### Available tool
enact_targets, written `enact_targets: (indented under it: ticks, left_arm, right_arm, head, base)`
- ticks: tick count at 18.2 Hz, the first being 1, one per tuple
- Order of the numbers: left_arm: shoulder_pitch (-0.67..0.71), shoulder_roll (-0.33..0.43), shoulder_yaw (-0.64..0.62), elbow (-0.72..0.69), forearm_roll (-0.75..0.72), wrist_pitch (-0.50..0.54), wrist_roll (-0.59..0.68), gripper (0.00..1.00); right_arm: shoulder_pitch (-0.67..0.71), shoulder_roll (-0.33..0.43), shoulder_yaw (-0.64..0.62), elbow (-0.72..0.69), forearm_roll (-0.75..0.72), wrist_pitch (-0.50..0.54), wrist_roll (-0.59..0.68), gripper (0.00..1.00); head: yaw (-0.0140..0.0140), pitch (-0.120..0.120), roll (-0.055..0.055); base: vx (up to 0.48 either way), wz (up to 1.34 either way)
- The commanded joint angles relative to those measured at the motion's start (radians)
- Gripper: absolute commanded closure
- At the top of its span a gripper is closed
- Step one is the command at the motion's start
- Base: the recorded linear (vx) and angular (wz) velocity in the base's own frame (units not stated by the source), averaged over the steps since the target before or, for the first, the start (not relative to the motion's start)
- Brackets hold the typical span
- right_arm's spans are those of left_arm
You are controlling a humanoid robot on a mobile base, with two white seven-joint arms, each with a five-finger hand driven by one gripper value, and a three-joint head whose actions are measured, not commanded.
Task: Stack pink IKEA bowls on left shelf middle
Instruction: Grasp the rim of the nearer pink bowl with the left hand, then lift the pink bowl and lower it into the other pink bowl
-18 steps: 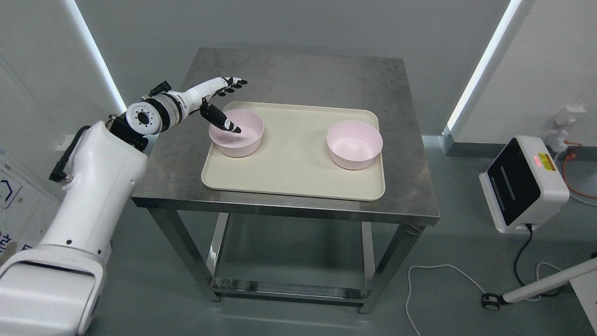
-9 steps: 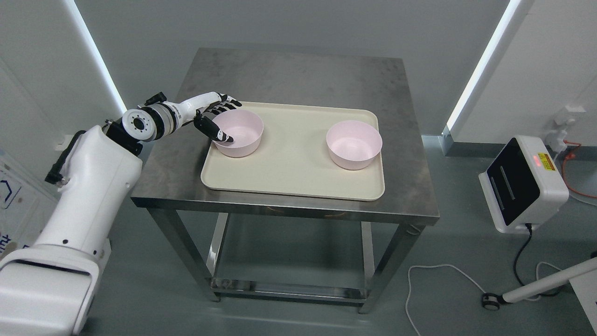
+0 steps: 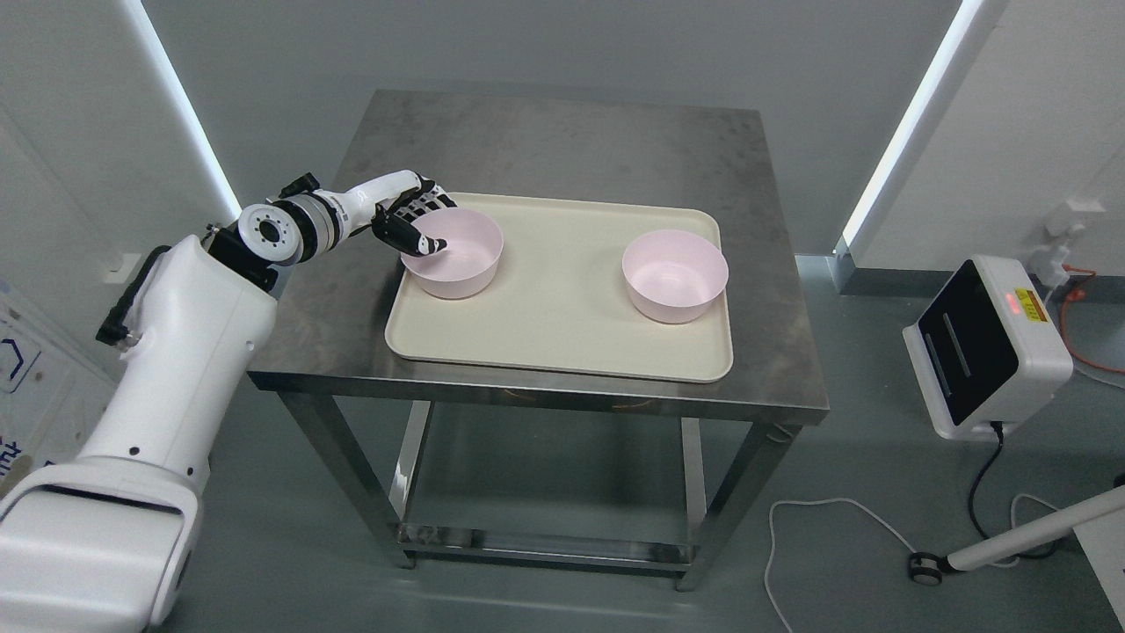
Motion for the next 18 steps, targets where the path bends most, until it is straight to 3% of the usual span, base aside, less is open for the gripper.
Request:
enact_targets:
  ticks: [1, 10, 14, 18]
  left_arm:
    - [0.001, -0.034, 0.022, 0.016, -0.005, -0.054, 0.0, 0.79]
    - [0.006, -0.036, 0.058, 0.021, -0.005, -0.086, 0.026, 0.99]
    - [-0.013, -0.045, 0.112, 0.016, -0.002, -0.09, 0.026, 0.99]
    - [-0.024, -0.109, 0.141, -0.161, 0.004, -0.036, -0.01, 0.99]
  right_arm:
    - [0.003, -0.017, -0.011, -0.034, 0.0, -0.001, 0.0, 0.0]
    - [0.002, -0.017, -0.011, -0.034, 0.0, 0.001, 0.0, 0.0]
    - [0.002, -0.017, -0.011, -0.034, 0.0, -0.001, 0.0, 0.0]
    - [0.002, -0.017, -0.011, -0.034, 0.0, -0.001, 0.0, 0.0]
  head:
    - [0.0, 0.0, 0.0]
    - [0.0, 0.0, 0.0]
    - [0.0, 0.0, 0.0]
    - [0.0, 0.0, 0.0]
  base:
    - [0.0, 0.0]
    - [0.0, 0.0]
    - [0.0, 0.0]
    - [0.0, 0.0]
